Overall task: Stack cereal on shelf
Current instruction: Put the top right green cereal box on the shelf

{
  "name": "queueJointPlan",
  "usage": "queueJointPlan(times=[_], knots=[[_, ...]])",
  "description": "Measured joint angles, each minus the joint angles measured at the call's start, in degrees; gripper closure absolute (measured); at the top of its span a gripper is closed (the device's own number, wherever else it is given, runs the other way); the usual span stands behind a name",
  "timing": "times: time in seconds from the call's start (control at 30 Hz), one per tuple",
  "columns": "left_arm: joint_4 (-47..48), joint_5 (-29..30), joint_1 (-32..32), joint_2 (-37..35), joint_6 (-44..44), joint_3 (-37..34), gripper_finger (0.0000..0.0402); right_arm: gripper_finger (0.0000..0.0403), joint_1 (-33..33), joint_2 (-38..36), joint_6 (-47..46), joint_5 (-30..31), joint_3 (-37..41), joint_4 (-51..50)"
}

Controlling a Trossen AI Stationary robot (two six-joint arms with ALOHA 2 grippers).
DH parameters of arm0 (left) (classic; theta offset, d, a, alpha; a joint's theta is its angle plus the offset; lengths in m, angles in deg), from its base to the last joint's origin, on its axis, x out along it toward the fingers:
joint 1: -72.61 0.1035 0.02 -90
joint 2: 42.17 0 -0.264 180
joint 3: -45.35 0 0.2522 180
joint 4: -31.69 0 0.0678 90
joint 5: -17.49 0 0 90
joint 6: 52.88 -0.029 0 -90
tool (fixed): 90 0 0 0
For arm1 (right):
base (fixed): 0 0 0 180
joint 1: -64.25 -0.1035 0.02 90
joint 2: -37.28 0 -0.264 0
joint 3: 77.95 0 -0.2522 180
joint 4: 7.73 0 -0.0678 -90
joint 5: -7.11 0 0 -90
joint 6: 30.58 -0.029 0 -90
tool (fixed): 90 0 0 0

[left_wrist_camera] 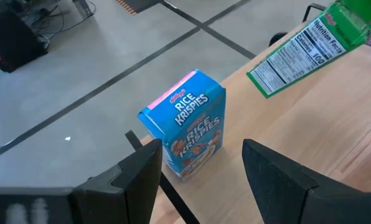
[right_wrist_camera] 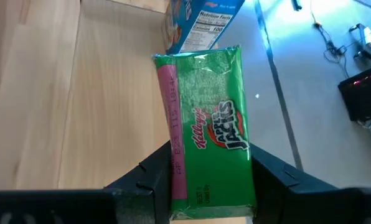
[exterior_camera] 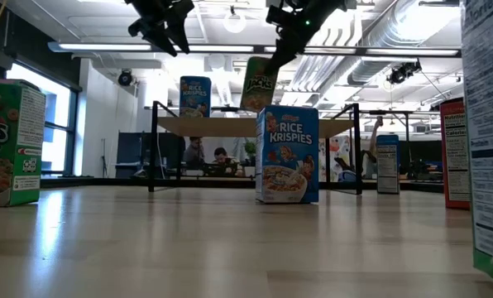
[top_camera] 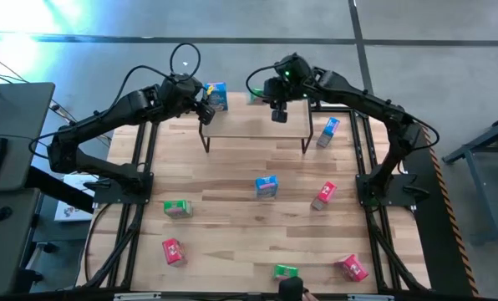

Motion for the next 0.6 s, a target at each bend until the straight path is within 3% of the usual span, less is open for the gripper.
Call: queueJointPlan(times=[0.6], knots=[[-0.1, -0.1, 0.0, 0.0, 0.0, 0.0, 0.0188, 0.0260, 0.1, 2.8, -1.4, -0.5, 0.1, -1.6]])
